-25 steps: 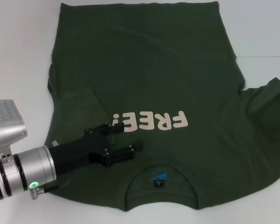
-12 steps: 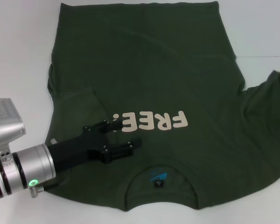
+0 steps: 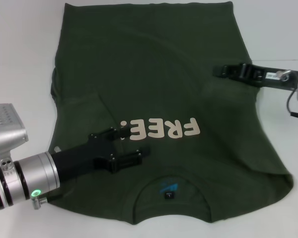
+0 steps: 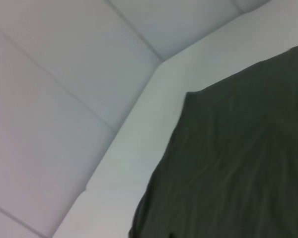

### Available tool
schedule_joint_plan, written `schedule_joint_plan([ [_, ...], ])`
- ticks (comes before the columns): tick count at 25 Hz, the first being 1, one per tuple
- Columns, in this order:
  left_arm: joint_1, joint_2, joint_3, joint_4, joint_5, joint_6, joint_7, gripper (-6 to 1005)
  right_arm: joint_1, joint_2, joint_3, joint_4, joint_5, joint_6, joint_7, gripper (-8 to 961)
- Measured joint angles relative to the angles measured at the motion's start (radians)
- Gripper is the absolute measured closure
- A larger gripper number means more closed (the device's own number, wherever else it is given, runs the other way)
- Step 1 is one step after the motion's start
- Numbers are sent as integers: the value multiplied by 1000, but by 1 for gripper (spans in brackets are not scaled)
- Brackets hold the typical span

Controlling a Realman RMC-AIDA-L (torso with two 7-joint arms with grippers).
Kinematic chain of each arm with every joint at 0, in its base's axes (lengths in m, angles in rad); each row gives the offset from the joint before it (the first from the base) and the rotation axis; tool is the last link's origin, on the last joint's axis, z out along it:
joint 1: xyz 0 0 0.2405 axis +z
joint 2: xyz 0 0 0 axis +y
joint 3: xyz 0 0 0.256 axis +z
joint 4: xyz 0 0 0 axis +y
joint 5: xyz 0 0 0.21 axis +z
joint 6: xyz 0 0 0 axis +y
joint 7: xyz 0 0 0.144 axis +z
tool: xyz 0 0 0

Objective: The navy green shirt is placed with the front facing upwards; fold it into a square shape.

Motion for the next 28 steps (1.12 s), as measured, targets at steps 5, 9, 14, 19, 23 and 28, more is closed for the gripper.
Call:
schedule_joint_plan([
  [5,6,0,0,0,-1,0,-6,139,-10,-5,1,-6,9,-61,-32,830],
  [9,7,0,0,0,-1,1,-6,139,-40,-21,9,-6,43,-89,-38,703],
  [14,9,0,-15,0,-1,8,-9,139,-96,-33,10,-4,121,-132,-92,480],
  [19,7,3,-37,3,-2,11,-39,139,-144,-26,11,10,165,-157,-176,197],
  [23,6,5,-48,9,-3,13,-77,139,-188,-5,11,15,213,-184,-298,101],
  [28,22,8,-54,58,-3,13,-141,139,-228,10,10,48,259,-235,-444,52],
])
